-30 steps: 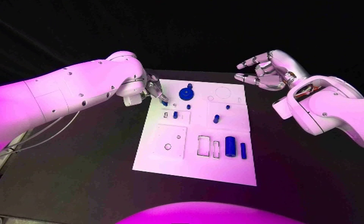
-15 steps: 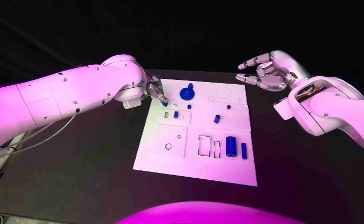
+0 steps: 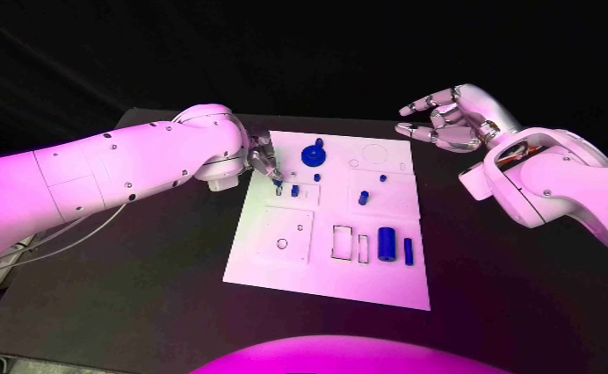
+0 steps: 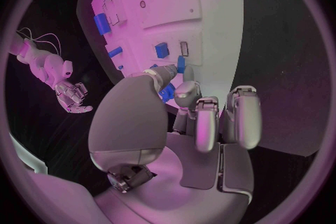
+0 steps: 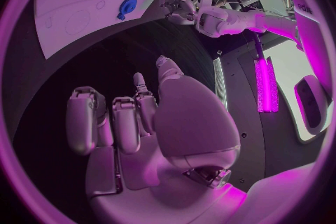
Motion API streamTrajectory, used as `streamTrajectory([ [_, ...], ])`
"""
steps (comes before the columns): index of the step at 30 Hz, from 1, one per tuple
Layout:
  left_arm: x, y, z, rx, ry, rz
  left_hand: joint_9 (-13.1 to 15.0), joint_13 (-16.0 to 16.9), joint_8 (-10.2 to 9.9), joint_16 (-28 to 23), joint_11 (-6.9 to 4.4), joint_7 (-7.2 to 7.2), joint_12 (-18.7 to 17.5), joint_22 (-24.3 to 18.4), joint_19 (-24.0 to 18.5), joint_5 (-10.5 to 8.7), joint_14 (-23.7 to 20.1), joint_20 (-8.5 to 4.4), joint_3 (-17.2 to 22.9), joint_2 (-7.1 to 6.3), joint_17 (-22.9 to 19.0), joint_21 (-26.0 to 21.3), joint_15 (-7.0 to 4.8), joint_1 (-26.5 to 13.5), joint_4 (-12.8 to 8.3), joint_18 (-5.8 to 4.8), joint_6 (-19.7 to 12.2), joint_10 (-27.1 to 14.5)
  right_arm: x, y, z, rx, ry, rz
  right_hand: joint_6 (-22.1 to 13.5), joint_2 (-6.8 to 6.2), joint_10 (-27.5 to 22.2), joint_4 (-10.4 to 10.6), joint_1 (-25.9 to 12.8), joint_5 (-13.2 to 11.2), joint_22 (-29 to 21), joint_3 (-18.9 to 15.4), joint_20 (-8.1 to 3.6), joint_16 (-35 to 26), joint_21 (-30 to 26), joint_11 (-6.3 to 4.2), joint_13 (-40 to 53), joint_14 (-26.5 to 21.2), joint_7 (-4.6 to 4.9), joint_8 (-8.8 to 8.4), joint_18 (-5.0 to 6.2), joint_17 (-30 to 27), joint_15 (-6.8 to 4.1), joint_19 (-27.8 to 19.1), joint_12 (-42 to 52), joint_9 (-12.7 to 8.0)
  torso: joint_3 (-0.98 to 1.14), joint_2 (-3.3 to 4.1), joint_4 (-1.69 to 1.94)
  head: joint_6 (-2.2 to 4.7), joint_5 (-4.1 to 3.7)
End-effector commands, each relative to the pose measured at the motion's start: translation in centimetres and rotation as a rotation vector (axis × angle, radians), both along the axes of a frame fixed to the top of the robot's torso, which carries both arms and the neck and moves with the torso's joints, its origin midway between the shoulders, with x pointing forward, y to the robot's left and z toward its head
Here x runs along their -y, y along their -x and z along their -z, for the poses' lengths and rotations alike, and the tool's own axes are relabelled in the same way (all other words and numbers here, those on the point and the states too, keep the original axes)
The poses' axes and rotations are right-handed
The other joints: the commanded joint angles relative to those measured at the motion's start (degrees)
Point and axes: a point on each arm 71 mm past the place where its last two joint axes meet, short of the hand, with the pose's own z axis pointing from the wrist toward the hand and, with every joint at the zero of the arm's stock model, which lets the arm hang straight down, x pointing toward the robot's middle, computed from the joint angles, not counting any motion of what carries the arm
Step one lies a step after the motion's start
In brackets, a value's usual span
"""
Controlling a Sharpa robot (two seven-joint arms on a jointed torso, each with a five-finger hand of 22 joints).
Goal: Assemble the parts on the task board
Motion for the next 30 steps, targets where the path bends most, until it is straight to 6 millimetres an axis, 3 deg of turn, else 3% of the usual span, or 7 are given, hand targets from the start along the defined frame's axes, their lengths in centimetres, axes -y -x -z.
streamTrajectory([
  [1,0.10,0.36,0.31,-0.024,0.012,-0.025,-0.07,0.05,0.35,0.29,-0.12,-0.59,0.14,6.12,0.41,0.38,5.75,0.15,7.56,0.39,14.48,0.35,-0.33,0.38,-7.15,-0.30,1.13,0.49,-0.11,0.08,-0.01,0.008,0.006,-0.012,0.31,0.35,0.01,0.00,-0.29,0.35,7.24,-0.13,-0.09,-0.24,-0.35,-0.03,4.41,4.61,0.06,0.22,1.02,9.38,-0.38,-0.41,-0.04,-0.08,0.01,0.00,-0.02,-0.04,0.08],
  [30,0.16,0.86,1.25,-0.017,-0.028,-0.035,0.10,-0.07,0.41,0.24,-0.22,-0.69,0.05,6.17,0.46,0.98,5.72,0.11,7.95,0.18,14.41,0.38,-0.44,0.15,-7.25,-0.31,1.26,0.64,-0.01,0.13,-0.01,0.007,0.005,-0.012,0.31,0.35,0.01,0.00,-0.29,0.35,7.24,-0.13,-0.09,-0.24,-0.35,-0.03,4.41,4.61,0.06,0.22,1.02,9.38,-0.38,-0.41,-0.04,-0.08,0.01,0.04,-0.05,-0.17,0.06],
])
